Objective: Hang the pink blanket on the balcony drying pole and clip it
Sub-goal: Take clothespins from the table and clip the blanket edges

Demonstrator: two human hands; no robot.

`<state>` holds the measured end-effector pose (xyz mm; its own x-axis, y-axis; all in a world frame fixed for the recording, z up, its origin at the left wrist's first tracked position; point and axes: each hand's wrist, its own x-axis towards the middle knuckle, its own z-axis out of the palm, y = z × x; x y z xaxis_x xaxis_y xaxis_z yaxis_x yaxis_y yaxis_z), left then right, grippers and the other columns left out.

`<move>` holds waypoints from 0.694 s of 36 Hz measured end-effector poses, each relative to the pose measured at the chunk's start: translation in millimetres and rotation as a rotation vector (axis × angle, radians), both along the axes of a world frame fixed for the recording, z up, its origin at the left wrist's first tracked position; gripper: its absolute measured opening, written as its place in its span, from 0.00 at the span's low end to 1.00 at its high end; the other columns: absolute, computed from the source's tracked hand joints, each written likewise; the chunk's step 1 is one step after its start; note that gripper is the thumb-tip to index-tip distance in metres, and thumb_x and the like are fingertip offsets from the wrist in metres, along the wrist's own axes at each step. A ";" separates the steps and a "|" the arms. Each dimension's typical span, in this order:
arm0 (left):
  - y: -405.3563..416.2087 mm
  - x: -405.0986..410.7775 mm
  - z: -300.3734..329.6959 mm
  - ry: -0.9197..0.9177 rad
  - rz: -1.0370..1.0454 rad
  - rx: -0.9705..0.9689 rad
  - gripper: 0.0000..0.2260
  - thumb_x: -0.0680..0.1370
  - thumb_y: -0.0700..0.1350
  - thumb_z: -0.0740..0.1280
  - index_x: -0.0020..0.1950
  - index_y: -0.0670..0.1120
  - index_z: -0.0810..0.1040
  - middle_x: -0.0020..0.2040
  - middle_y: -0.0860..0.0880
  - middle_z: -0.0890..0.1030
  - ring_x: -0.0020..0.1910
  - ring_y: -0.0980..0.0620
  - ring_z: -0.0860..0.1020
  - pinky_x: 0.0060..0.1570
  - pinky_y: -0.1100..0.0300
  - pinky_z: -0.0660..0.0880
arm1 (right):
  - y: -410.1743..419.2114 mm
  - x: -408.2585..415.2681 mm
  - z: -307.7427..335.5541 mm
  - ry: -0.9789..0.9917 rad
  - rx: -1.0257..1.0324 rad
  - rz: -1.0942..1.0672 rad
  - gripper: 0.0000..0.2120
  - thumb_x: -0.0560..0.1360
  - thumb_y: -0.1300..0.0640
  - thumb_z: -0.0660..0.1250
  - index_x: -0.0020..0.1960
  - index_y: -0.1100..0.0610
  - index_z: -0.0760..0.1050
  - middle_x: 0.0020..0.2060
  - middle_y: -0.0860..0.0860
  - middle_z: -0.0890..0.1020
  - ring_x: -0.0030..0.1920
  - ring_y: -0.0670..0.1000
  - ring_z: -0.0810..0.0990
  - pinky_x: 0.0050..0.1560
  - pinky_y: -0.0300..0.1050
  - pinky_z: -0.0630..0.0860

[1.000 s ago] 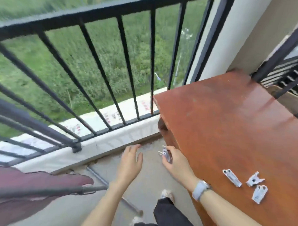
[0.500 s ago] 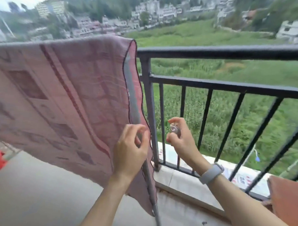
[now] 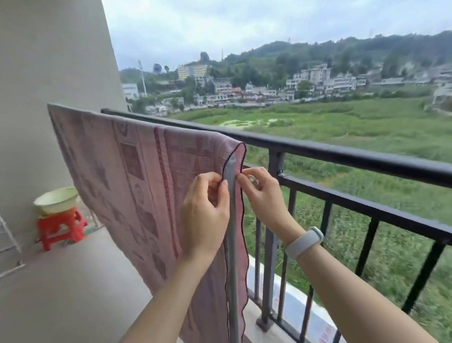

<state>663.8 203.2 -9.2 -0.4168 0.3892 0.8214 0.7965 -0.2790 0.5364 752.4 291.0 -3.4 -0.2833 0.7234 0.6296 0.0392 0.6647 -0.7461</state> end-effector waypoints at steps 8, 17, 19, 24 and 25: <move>-5.2 11.8 3.8 -0.016 0.015 0.080 0.04 0.76 0.41 0.63 0.47 0.43 0.76 0.40 0.51 0.78 0.36 0.57 0.75 0.39 0.73 0.70 | 0.4 18.8 5.4 0.027 0.317 -0.054 0.07 0.76 0.62 0.63 0.43 0.64 0.77 0.42 0.52 0.71 0.40 0.45 0.70 0.41 0.31 0.67; -3.4 28.7 -30.5 -0.175 -0.113 -0.060 0.09 0.75 0.41 0.67 0.51 0.50 0.71 0.43 0.55 0.77 0.43 0.60 0.76 0.43 0.74 0.70 | -1.0 25.4 -30.9 0.011 0.217 0.108 0.04 0.75 0.62 0.64 0.50 0.59 0.75 0.46 0.52 0.75 0.47 0.36 0.73 0.48 0.28 0.68; -4.6 31.6 -45.9 -0.209 -0.117 -0.108 0.12 0.74 0.39 0.68 0.51 0.52 0.70 0.44 0.57 0.76 0.44 0.62 0.75 0.43 0.75 0.69 | -0.7 26.9 -44.3 -0.044 0.120 0.198 0.07 0.75 0.59 0.65 0.53 0.54 0.74 0.48 0.51 0.76 0.49 0.39 0.75 0.50 0.31 0.70; -7.8 33.0 -72.5 -0.243 -0.082 -0.161 0.09 0.74 0.41 0.68 0.48 0.52 0.72 0.44 0.58 0.76 0.46 0.63 0.74 0.46 0.75 0.68 | 6.2 28.4 -83.6 -0.110 0.009 0.168 0.04 0.75 0.60 0.66 0.48 0.53 0.74 0.44 0.49 0.77 0.45 0.44 0.76 0.46 0.36 0.70; -7.3 33.1 -73.5 -0.245 -0.080 -0.165 0.07 0.74 0.41 0.68 0.48 0.52 0.73 0.44 0.58 0.77 0.46 0.62 0.74 0.46 0.74 0.69 | 7.4 27.9 -87.6 -0.117 0.007 0.143 0.01 0.75 0.60 0.66 0.46 0.55 0.75 0.42 0.50 0.76 0.42 0.44 0.75 0.44 0.37 0.69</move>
